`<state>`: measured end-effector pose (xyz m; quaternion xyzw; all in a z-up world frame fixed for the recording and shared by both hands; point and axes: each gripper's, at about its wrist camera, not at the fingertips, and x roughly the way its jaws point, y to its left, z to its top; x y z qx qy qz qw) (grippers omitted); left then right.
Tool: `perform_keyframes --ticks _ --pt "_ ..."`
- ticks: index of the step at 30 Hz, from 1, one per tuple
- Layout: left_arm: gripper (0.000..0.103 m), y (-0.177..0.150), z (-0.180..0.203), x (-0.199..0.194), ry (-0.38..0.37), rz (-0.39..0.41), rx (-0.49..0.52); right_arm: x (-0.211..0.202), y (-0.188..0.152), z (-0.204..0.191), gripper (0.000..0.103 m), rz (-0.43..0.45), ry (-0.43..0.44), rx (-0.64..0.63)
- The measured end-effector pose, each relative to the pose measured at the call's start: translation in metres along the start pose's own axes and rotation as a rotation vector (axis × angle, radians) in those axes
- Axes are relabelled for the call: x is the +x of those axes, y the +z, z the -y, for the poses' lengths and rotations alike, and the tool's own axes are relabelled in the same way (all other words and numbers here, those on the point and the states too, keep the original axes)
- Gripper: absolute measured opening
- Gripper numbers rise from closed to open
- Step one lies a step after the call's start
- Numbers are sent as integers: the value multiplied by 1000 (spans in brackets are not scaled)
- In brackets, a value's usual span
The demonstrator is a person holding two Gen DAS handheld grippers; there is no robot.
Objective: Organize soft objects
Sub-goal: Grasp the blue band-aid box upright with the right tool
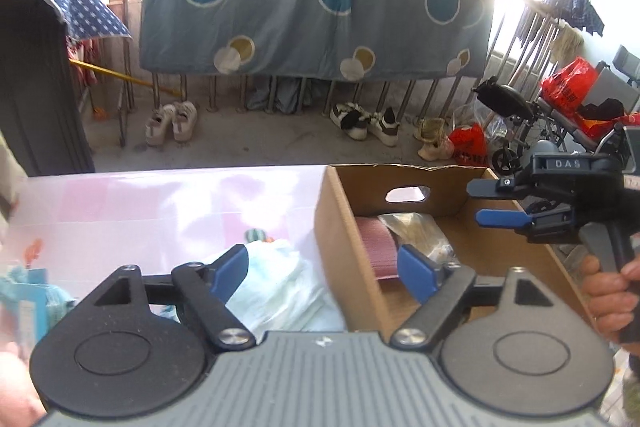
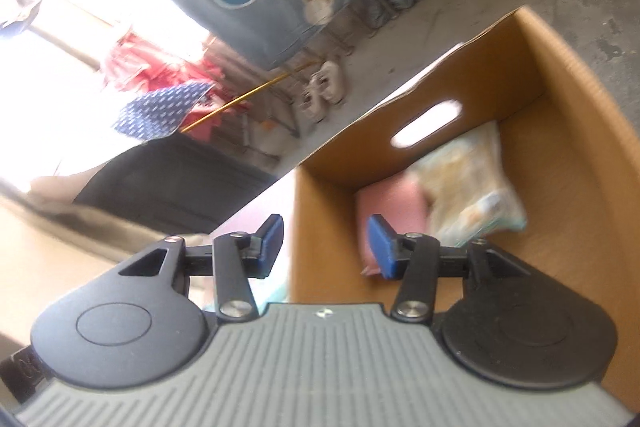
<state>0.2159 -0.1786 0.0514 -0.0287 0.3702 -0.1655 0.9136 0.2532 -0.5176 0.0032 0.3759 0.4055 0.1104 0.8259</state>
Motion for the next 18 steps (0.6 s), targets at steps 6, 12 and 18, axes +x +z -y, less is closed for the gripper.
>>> perform_keyframes --ticks 6,12,18 --pt "86 -25 -52 -47 37 23 -56 16 -33 -58 50 -90 73 -70" --pt "87 -61 -123 -83 42 62 -162 64 -68 -116 52 -202 144 -119" --pt "88 -87 -184 -90 223 70 -94 139 -114 -172 53 -343 198 -130"
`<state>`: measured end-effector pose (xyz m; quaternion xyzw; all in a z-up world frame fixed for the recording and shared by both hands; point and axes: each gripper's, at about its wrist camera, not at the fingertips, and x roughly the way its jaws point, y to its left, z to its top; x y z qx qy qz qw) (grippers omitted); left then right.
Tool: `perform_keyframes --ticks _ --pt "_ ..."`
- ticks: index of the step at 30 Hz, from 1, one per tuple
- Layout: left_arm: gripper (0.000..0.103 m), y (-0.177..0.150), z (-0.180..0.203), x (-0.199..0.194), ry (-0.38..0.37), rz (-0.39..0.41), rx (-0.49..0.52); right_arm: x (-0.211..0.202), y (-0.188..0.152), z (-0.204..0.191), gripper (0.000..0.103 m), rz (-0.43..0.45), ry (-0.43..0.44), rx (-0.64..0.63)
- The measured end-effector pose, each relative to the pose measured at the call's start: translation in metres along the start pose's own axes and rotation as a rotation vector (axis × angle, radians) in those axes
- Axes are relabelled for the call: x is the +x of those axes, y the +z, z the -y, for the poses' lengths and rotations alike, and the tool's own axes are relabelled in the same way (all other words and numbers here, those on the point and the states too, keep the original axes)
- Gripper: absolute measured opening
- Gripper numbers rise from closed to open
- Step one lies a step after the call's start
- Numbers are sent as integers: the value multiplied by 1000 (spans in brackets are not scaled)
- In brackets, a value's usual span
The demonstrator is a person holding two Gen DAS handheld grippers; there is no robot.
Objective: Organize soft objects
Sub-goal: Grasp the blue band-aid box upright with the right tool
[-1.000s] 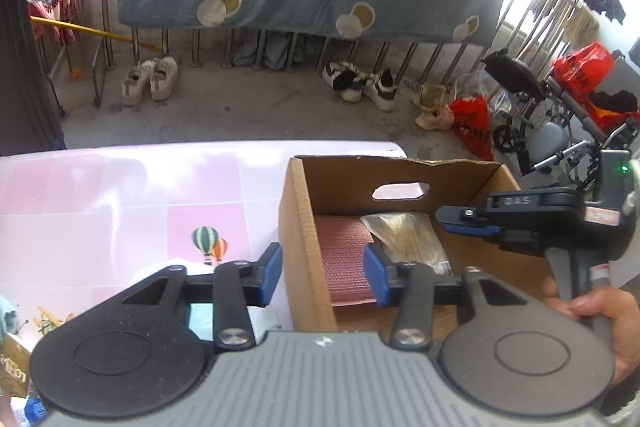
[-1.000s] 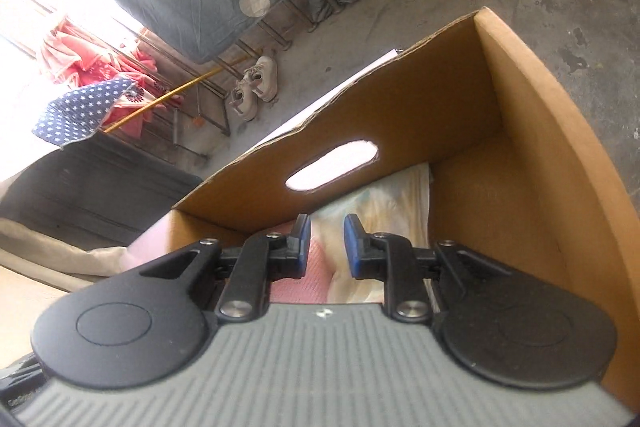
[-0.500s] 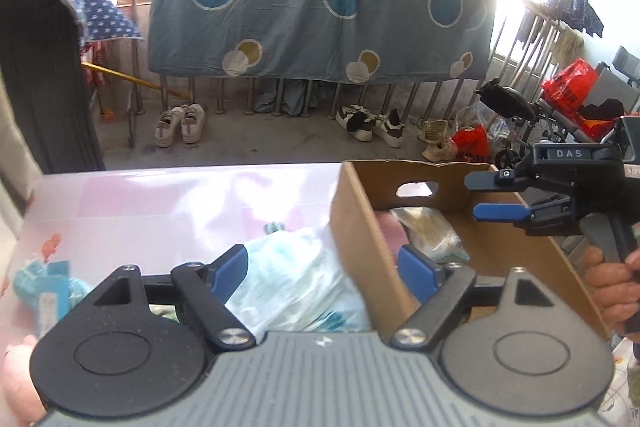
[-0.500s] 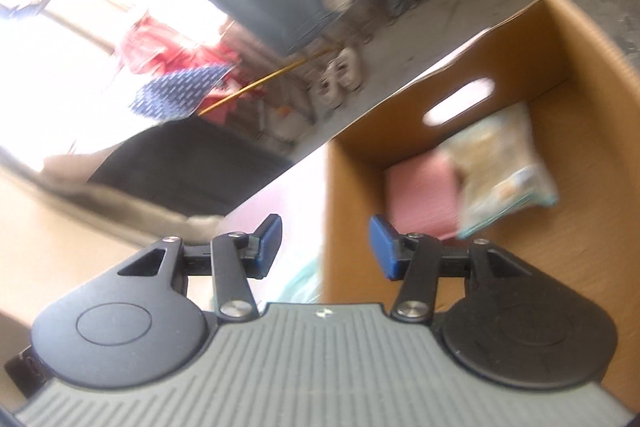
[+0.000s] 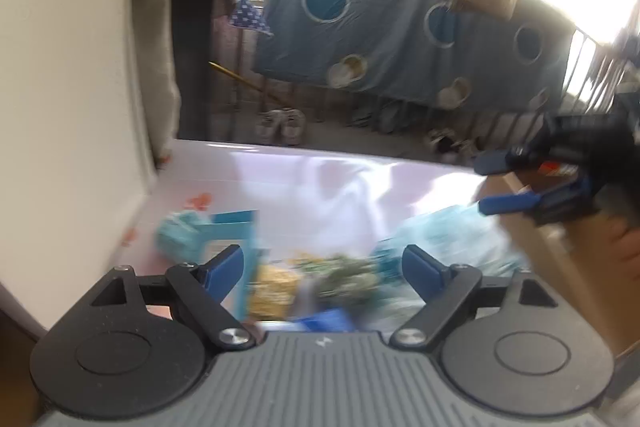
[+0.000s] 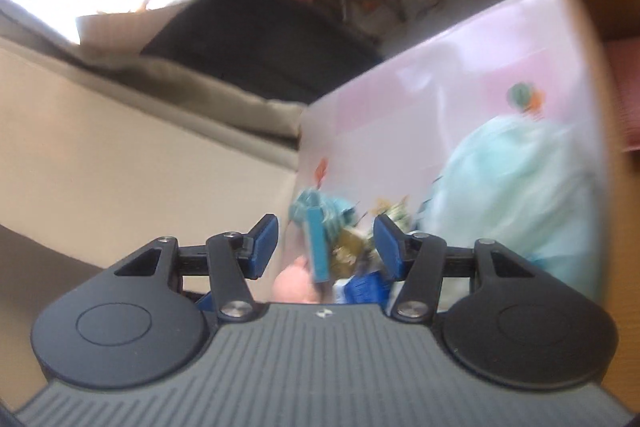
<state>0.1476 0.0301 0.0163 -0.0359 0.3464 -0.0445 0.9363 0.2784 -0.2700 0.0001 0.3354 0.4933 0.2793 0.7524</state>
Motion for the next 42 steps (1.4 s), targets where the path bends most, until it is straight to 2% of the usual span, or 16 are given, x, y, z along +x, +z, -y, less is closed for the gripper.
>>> perform_keyframes --ticks 4,7,10,16,21,29,35,42 --pt "88 -12 -29 27 81 -59 119 77 -10 -24 53 -111 23 7" --pt "87 -18 -50 52 68 -129 140 133 -16 -34 53 -183 15 5" --pt "87 -18 -63 75 41 -167 153 182 -20 -37 52 -237 -12 -5" --pt "87 -14 -77 122 23 -269 136 243 -17 -29 50 -290 -57 -22" --pt "84 -15 -77 150 10 -343 138 261 -16 -22 44 -327 -58 -26" --pt "84 -18 -79 174 26 -413 130 276 -21 -5 27 -369 -24 18" --pt "96 -15 -84 181 36 -450 92 276 -18 10 25 -375 2 68" --pt "97 -12 -97 197 -11 -485 6 276 -13 22 24 -370 18 118"
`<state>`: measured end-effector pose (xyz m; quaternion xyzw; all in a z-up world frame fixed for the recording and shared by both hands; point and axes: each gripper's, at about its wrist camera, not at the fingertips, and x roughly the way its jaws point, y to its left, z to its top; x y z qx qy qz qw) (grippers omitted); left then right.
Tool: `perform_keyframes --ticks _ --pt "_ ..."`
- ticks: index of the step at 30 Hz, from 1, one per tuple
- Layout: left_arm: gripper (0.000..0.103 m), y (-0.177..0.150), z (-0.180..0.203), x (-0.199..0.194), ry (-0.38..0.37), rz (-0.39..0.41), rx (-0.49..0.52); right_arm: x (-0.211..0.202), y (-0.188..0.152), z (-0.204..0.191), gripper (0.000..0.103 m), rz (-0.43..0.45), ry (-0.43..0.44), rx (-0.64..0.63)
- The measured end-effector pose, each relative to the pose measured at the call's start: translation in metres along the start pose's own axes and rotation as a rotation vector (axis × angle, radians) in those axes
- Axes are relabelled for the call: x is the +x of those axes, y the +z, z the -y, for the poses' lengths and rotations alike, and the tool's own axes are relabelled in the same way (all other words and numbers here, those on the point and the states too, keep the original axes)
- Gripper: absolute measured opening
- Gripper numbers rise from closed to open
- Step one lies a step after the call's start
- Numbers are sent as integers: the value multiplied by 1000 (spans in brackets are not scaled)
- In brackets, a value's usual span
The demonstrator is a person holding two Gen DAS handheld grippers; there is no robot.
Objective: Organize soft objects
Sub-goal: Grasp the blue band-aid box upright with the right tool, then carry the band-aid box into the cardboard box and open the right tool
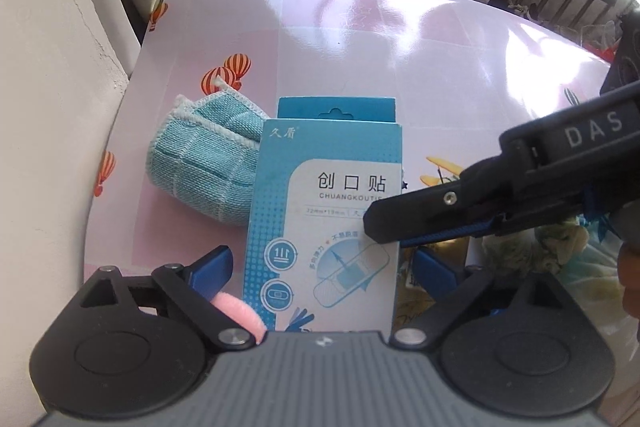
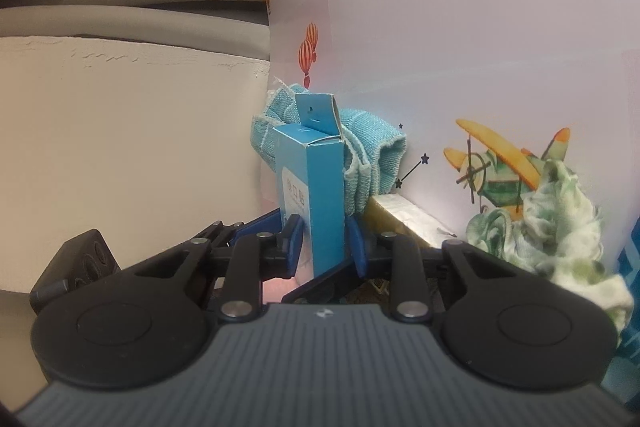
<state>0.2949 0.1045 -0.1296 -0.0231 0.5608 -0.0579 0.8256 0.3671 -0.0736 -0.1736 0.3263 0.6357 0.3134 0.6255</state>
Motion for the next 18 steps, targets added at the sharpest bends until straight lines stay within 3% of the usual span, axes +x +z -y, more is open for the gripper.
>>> perform_keyframes --ticks 3,5,8,18 --pt "95 2 -2 2 -13 0 -10 -1 2 5 24 0 19 25" --pt "83 1 1 -2 -27 9 -2 -1 2 7 24 1 27 33" --pt "74 0 7 -8 -3 17 -1 -2 0 6 24 3 36 39" --pt "74 -7 32 -64 13 84 13 -39 -21 -23 24 32 51 0"
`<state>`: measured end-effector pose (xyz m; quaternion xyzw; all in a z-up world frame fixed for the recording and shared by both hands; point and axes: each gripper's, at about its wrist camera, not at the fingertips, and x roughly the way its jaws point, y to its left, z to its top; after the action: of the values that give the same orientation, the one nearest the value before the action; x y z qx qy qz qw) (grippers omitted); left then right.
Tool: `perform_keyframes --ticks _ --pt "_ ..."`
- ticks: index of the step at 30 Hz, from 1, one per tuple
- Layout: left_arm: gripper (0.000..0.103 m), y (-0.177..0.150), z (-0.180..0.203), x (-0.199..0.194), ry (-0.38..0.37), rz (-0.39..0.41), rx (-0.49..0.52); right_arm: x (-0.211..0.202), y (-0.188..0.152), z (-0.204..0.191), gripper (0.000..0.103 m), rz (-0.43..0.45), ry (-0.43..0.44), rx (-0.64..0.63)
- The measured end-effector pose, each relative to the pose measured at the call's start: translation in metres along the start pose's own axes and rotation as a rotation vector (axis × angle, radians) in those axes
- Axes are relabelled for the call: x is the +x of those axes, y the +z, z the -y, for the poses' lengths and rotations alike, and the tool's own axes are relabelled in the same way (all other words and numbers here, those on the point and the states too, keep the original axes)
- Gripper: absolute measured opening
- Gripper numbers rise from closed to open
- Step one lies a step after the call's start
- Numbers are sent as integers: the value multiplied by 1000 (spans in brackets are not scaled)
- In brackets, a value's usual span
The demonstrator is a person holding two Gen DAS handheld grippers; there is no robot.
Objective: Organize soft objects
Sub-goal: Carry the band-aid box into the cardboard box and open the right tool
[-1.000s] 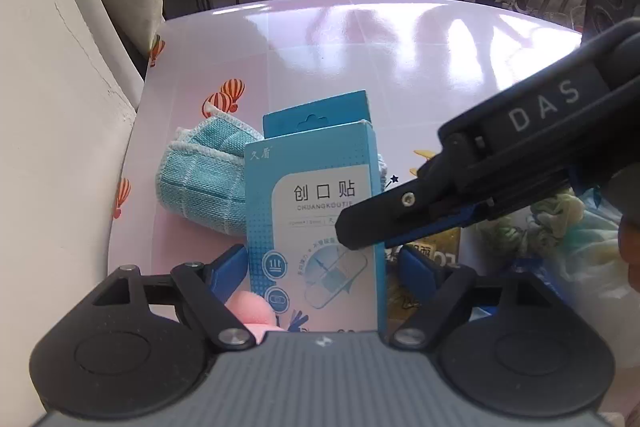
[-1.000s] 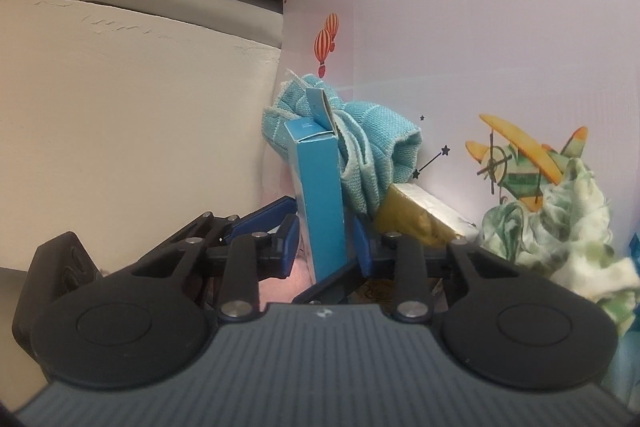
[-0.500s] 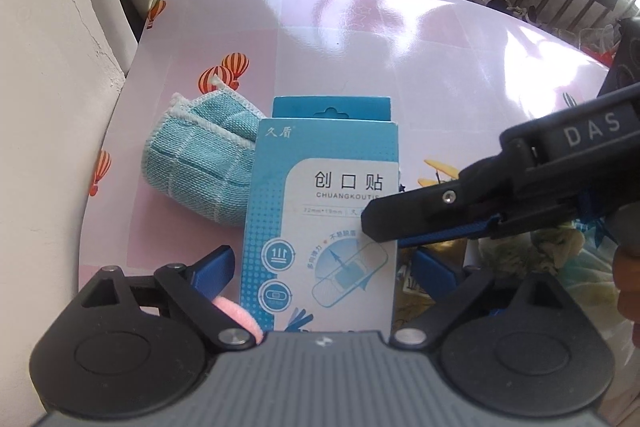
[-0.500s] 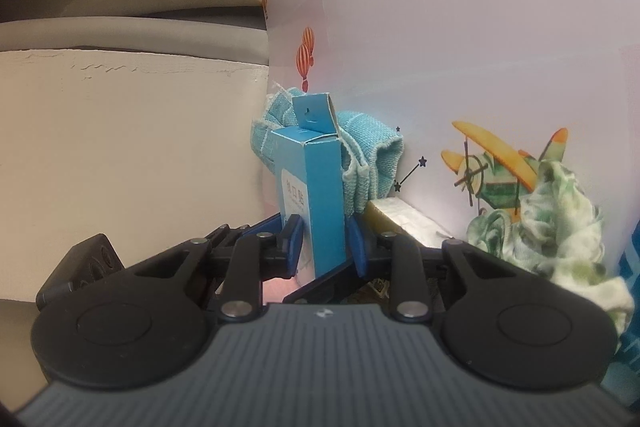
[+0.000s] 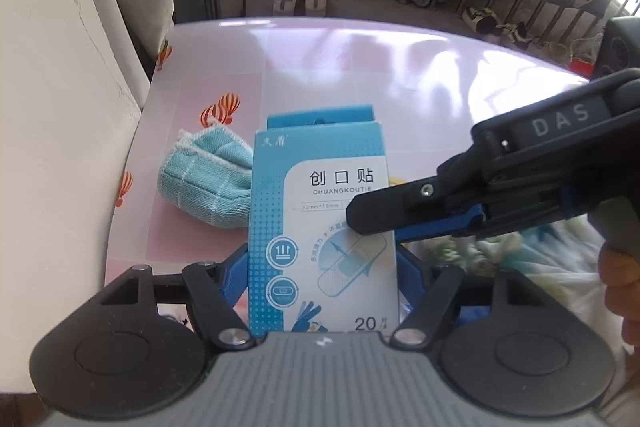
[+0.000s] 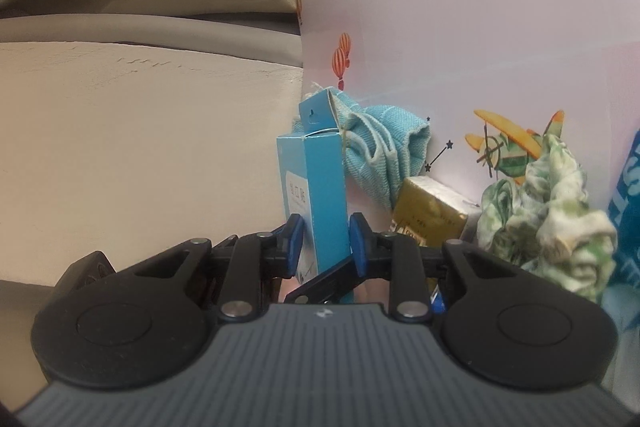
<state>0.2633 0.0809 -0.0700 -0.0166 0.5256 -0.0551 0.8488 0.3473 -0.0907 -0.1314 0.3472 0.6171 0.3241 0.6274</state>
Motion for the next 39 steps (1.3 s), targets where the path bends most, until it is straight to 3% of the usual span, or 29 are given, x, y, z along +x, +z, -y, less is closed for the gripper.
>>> perform_keyframes --ticks 9,15,20,25,30,33,36,39 --pt "74 2 72 -72 -32 100 84 -92 -40 -25 25 99 62 -58" --pt "74 14 163 -91 -127 139 183 -199 -67 -6 25 239 78 -71" --pt "74 26 258 -77 -219 131 278 -299 -89 35 25 382 37 -31" --pt "74 36 353 -44 -298 107 347 -383 -101 84 25 494 -55 27" --pt "77 60 423 -2 -381 98 310 -449 -80 130 27 599 -173 55" --pt "78 64 446 22 -353 59 297 -478 -59 151 28 663 -337 -3" --pt "78 56 446 28 -352 49 304 -494 -47 172 29 723 -487 -13" --pt "78 50 436 24 -343 50 333 -505 -52 189 30 749 -492 -9"
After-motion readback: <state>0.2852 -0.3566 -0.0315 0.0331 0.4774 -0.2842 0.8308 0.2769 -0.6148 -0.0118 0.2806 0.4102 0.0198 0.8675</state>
